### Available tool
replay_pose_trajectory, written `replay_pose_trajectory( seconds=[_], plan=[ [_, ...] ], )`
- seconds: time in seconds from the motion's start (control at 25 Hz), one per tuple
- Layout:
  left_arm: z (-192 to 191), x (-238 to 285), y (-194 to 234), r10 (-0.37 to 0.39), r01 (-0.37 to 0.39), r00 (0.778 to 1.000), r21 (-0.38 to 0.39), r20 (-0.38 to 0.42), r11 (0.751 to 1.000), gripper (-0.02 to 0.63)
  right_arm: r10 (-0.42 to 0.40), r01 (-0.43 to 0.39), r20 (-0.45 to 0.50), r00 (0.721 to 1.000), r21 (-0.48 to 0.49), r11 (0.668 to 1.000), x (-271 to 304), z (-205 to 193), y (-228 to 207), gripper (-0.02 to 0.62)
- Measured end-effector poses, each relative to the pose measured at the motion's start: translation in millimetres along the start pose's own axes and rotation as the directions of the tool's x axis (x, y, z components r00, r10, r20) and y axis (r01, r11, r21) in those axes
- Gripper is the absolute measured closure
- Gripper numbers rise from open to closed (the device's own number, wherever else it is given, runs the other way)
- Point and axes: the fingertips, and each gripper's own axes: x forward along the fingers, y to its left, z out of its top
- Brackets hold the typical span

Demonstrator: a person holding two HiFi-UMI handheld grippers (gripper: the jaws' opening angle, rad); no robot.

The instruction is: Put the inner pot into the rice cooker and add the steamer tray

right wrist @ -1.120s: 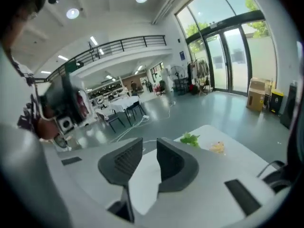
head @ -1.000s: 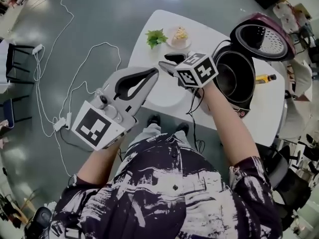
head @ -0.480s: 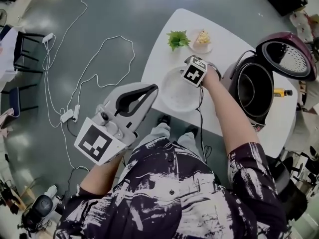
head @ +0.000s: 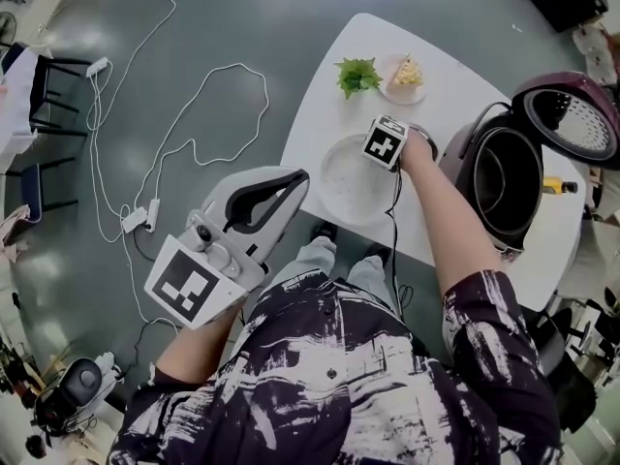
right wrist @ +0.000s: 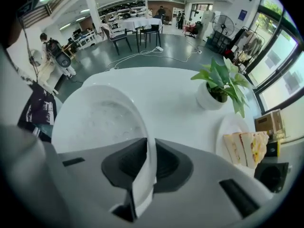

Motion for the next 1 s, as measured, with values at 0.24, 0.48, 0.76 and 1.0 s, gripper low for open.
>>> replay_pose_trajectory(
  seconds=[0.24, 0.48, 0.76, 1.0],
  plan=[
    [4, 4, -7, -0.019, 0.018, 1.000, 0.004, 0.008, 1.000, 0.601, 0.072, -0.078, 0.032, 0.997, 0.287, 0.955, -11, -5, 4, 0.594],
    [22, 14, -26, -0.068, 0.067, 0.997, 0.028, 0.033, 0.997, 0.601, 0.083, -0.135, 0.121, 0.989, 0.518, 0.845, -48, 0, 3, 0.595],
    [45, 34, -70, -0.168, 0.164, 0.982, 0.058, 0.084, 0.985, 0.601, 0.023, -0.149, 0.215, 0.976, 0.589, 0.794, -151, 12, -9, 0.594],
    [65, 72, -130, -0.333, 0.322, 0.936, 0.106, 0.115, 0.941, 0.601, -0.130, -0.040, 0.237, 0.963, 0.601, 0.798, -264, -43, -31, 0.594]
  ],
)
